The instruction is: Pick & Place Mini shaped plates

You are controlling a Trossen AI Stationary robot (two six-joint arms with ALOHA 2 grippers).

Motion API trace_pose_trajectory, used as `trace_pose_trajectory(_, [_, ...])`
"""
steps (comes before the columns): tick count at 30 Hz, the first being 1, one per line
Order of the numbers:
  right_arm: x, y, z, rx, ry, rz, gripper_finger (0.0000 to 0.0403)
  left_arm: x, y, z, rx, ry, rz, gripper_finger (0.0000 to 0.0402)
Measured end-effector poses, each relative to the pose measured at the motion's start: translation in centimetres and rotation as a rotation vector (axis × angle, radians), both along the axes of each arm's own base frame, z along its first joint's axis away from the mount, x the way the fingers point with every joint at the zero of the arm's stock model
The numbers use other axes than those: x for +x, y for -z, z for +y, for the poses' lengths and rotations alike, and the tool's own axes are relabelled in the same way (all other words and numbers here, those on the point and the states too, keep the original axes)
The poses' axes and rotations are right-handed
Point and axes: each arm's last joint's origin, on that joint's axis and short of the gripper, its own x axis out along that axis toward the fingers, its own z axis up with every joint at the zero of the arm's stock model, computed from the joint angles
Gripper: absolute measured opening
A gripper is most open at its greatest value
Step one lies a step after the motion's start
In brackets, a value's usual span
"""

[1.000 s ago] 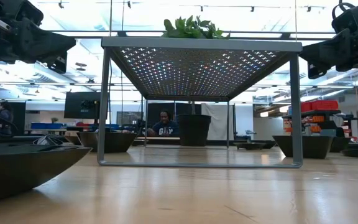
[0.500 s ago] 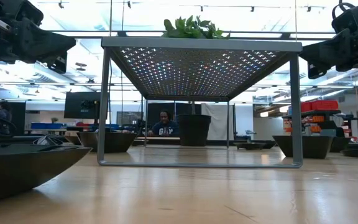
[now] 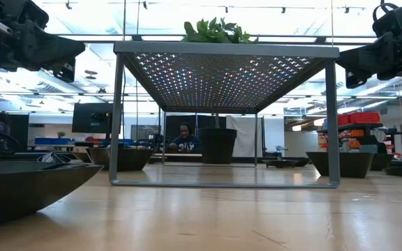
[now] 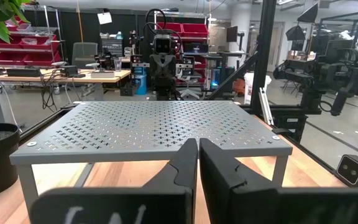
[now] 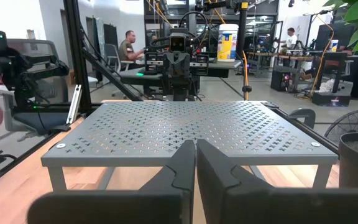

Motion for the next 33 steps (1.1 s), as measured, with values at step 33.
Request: trace_pose_trajectory(33, [-0.1, -0.9, 0.0, 0.046, 0.008, -0.091, 0.0020, -0.6, -2.7, -0.1, -0.109, 0.045, -0.099, 0.0023])
